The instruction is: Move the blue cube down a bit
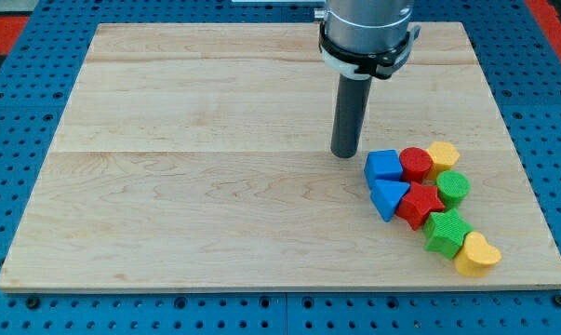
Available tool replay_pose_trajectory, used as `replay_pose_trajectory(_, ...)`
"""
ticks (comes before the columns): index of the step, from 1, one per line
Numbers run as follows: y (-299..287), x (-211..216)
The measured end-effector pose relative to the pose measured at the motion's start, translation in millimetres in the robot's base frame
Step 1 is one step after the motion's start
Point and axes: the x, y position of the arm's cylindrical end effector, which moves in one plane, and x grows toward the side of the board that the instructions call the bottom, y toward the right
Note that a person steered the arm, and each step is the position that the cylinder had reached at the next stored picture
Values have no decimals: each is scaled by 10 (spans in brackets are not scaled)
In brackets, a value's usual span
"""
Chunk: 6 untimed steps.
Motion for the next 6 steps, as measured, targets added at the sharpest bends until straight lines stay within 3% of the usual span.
replay_pose_trajectory(4,151,5)
replay_pose_trajectory(6,202,210)
